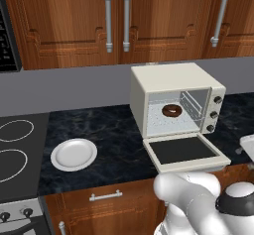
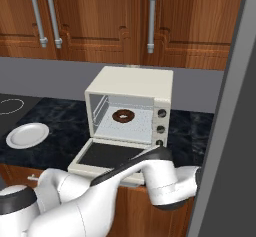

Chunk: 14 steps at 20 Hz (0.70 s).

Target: Pick up the bagel from the plate, place it on the toaster oven rack, close the door, and set the timer.

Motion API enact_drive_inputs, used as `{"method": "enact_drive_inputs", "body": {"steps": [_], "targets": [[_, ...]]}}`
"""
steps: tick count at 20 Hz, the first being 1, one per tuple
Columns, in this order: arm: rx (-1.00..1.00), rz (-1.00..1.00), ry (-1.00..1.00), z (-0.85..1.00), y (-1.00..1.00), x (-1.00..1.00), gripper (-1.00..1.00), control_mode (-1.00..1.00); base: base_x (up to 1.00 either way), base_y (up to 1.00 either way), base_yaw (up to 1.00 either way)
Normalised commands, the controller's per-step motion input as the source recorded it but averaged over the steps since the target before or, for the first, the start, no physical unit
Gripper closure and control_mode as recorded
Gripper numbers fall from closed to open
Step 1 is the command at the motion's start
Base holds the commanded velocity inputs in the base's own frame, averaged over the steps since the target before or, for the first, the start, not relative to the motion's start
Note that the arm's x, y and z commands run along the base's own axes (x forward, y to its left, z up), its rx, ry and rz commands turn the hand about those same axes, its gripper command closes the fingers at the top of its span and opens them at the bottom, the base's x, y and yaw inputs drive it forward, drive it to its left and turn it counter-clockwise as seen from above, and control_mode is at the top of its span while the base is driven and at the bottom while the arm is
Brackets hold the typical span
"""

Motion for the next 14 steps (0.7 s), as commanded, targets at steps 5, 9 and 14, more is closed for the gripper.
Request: {"method": "enact_drive_inputs", "body": {"steps": [5, 9, 14], "targets": [[0.10, 0.11, -0.07, 0.00, 0.19, 0.00, -1.00, -1.00, 0.00, 0.00, 0.00], [0.08, 0.08, -0.01, 0.00, 0.29, 0.04, -1.00, -1.00, 0.00, 0.00, 0.00], [0.03, 0.01, 0.00, -0.05, 0.24, 0.17, -1.00, -1.00, 0.00, 0.00, 0.00]]}}
